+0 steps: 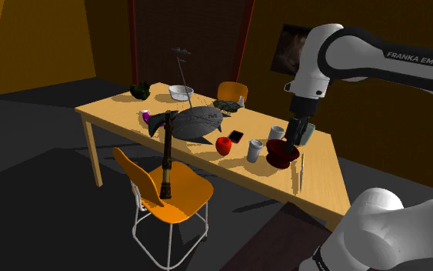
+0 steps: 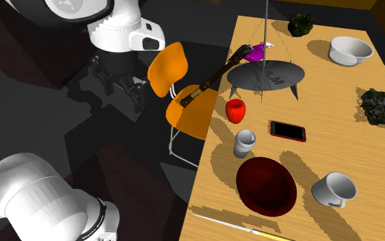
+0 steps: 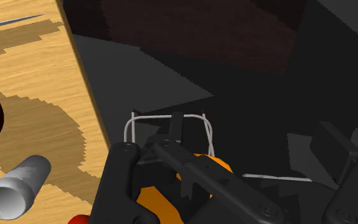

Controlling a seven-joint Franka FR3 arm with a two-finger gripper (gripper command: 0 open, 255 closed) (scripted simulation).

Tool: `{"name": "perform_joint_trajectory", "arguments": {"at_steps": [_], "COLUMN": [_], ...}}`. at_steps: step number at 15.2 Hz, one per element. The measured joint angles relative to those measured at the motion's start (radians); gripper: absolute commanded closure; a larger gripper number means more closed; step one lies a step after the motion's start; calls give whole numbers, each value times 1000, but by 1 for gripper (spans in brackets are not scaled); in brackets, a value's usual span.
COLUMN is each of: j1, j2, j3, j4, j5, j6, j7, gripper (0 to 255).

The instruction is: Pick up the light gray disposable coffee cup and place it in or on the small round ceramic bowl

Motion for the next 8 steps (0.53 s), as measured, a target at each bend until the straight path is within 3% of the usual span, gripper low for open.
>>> {"name": "perform_joint_trajectory", "arguments": {"at_steps": [2,8], "j1": [-3,-19], "j2": [6,117], "j3": [-10,-94], "j4": [-6,-30], "j5": [-8,-72], "j6": [12,162], "j7": [-13,-132], "gripper": [0,0]}}
